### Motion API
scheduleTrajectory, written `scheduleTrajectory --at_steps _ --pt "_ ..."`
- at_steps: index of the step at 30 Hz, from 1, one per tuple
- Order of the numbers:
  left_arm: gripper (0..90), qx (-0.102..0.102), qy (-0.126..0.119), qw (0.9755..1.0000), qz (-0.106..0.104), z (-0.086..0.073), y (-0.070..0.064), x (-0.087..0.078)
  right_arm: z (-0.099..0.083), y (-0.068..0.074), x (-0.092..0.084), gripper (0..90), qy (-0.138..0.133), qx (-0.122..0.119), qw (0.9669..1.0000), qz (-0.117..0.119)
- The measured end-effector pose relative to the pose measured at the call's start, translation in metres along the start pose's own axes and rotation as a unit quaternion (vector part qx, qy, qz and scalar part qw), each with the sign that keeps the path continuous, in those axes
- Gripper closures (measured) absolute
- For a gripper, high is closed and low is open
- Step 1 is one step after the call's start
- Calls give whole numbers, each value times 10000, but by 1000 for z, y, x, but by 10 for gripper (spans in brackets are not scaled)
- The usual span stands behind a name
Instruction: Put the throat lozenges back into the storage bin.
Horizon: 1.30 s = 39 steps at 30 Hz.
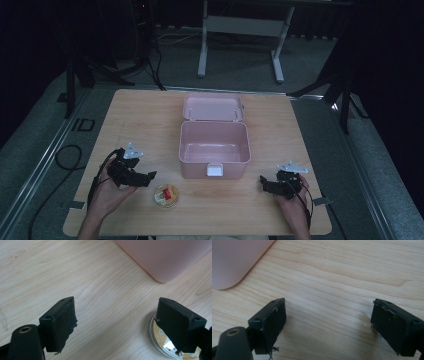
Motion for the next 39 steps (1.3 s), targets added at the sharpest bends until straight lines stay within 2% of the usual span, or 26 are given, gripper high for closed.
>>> scheduleTrajectory --at_steps 5,12,17,23,30,32,39 --pt "176 186 60 9998 -27 0 -6 0 0 0 0 127 2 -3 10000 -1" --pt "178 348 93 9993 -112 4 -11 -3 0 0 0 127 2 -4 10000 0" --pt "202 610 222 9978 -168 4 -16 -3 0 0 0 127 2 -3 10000 0" --pt "199 744 304 9965 -248 2 -22 -2 0 0 0 127 2 -3 10000 0" --pt "201 813 387 9955 -312 -1 -24 0 0 0 0 127 2 -3 10000 0" --pt "185 806 384 9956 -280 -1 -25 1 0 0 0 127 3 -3 10000 0" --pt "178 780 491 9950 -380 -2 -27 3 0 0 0 127 1 -4 10000 -1"
Point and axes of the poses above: each handheld gripper's, and its own axes: x roughly forward along the jaws, z roughly out of its top, y roughly to its left, the point moved 8 cm from there along x, roughly forward along the jaws, and after that the axes turned 7 degrees about -x, right-handed, at the moved point
